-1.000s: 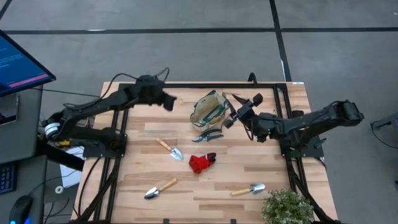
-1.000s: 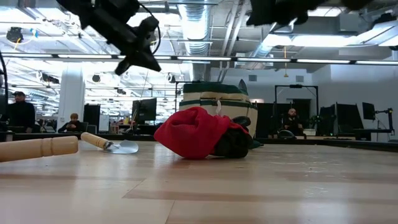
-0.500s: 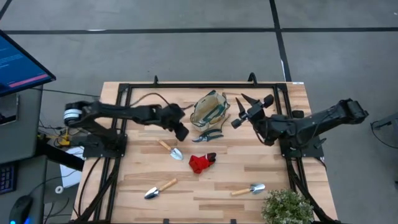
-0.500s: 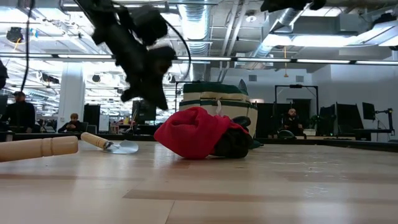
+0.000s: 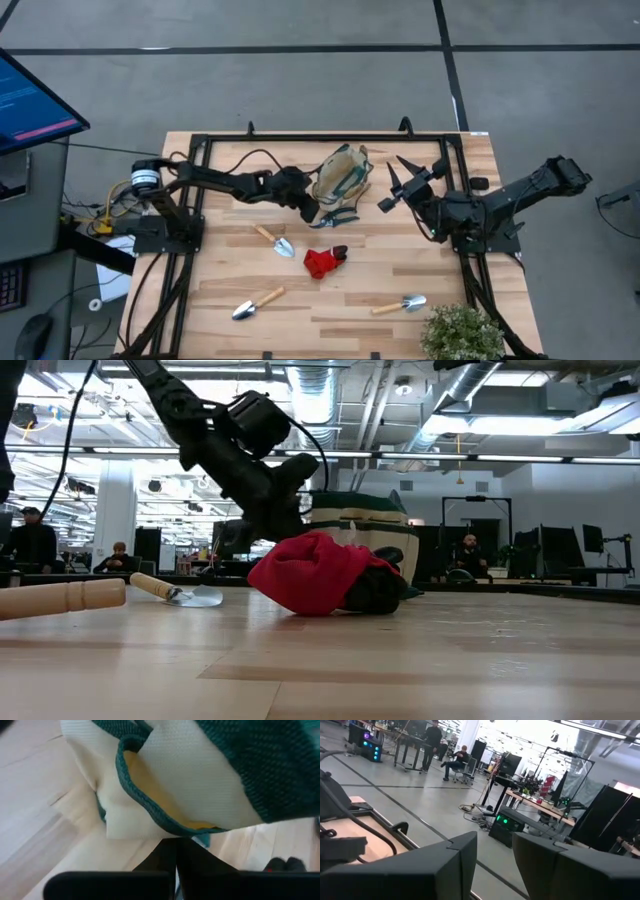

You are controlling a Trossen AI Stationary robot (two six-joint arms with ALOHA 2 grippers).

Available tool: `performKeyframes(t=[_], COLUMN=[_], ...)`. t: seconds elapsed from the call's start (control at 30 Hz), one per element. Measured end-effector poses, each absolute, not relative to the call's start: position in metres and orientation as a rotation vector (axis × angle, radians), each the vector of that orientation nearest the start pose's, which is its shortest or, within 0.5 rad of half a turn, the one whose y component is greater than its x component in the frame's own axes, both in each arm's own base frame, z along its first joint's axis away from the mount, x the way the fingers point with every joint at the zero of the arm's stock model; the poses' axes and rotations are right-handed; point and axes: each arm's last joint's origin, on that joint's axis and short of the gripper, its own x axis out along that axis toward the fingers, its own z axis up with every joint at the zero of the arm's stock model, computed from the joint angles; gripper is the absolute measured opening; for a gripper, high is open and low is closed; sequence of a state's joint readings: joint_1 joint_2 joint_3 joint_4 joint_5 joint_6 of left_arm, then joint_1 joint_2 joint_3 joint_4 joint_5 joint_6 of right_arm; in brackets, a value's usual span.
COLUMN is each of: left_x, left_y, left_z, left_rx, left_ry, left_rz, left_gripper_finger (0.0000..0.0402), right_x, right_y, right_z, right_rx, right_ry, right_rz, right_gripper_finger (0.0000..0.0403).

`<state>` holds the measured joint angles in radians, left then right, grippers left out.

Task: Pick & Place Garden tools in Gardening bag
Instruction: Adjust the gardening bag

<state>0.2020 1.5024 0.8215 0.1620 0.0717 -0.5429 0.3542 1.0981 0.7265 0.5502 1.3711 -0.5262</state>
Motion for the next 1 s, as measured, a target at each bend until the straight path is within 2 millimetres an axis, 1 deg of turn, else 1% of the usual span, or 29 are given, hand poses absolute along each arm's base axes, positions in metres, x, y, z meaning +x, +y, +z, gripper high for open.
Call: performKeyframes(t=[0.23, 0.4, 0.53, 0.63, 0.7, 0.87, 1.0], left_x=[0.324, 0.334, 0.347, 0.354, 0.357, 0.360, 0.360], left_y=[0.065, 0.070, 0.072, 0.074, 0.074, 0.075, 0.074], left_z=[0.202, 0.205, 0.210, 0.211, 0.211, 0.219, 0.220], left_rx=[-0.617, -0.597, -0.559, -0.547, -0.546, -0.535, -0.537], left_ry=[0.386, 0.355, 0.313, 0.308, 0.303, 0.220, 0.224], left_rz=[0.245, 0.244, 0.226, 0.223, 0.222, 0.201, 0.184], left_gripper_finger=[0.0003, 0.0003, 0.0003, 0.0003, 0.0003, 0.0003, 0.0003], right_x=[0.219, 0.218, 0.218, 0.218, 0.218, 0.219, 0.219], right_y=[0.050, 0.050, 0.050, 0.050, 0.050, 0.050, 0.050], right_z=[0.317, 0.317, 0.317, 0.317, 0.316, 0.311, 0.309], right_rx=[-0.354, -0.352, -0.348, -0.315, -0.300, -0.268, -0.226], right_ry=[0.163, 0.165, 0.166, 0.148, 0.142, 0.137, 0.117], right_rz=[-1.016, -1.026, -1.033, -1.037, -1.037, -1.035, -1.032], right_gripper_finger=[0.0118, 0.0118, 0.0118, 0.0118, 0.0118, 0.0118, 0.0118])
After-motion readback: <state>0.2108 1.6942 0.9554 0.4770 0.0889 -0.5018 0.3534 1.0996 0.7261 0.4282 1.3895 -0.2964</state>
